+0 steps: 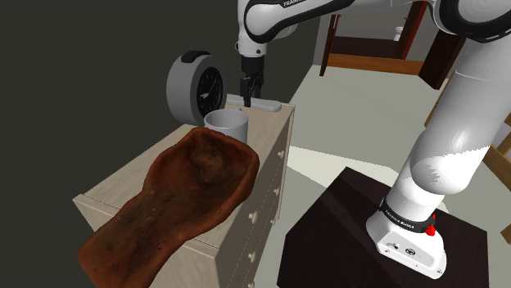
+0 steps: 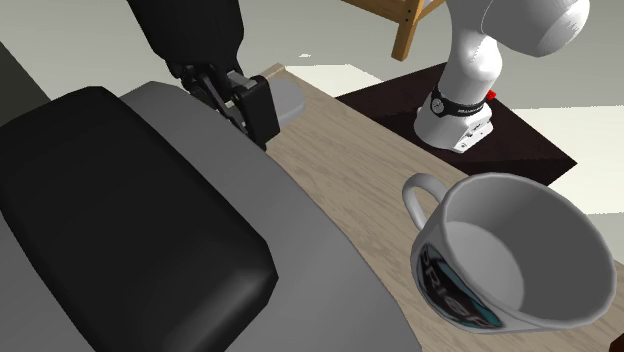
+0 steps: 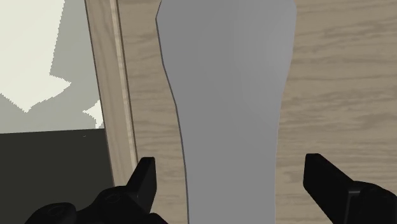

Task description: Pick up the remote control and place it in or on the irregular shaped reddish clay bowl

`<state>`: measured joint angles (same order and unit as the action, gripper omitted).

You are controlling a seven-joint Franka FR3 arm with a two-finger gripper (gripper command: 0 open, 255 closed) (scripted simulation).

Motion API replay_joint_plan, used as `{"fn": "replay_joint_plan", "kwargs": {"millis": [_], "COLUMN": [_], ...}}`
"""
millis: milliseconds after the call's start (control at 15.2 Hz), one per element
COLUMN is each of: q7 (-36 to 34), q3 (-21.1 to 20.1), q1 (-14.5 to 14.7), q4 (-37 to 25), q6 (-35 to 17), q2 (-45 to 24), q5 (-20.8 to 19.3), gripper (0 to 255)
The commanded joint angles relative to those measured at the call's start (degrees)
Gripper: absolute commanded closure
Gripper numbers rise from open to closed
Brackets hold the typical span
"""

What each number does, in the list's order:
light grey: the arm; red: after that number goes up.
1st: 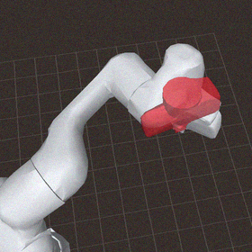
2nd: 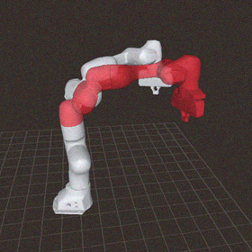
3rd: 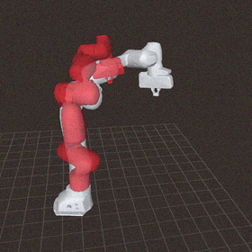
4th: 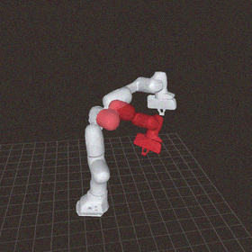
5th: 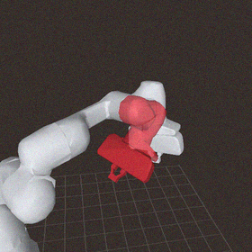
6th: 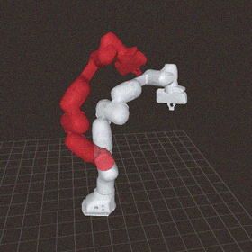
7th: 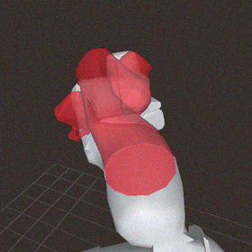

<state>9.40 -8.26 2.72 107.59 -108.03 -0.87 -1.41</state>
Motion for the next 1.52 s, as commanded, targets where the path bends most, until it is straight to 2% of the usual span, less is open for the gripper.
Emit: {"fn": "replay_joint_plan", "kwargs": {"millis": [0, 66, 660, 1452], "q7": [0.0, 0.0, 0.0, 0.2], "q3": [0.0, 0.0, 0.0, 0.0], "q1": [0.0, 0.0, 0.0, 0.0], "q4": [0.0, 0.0, 0.0, -8.8], "q6": [0.0, 0.0, 0.0, 9.2], "q2": [0.0, 0.0, 0.0, 0.4], "q5": [0.0, 0.0, 0.0, 0.1], "gripper": [0, 255, 255, 255]}}
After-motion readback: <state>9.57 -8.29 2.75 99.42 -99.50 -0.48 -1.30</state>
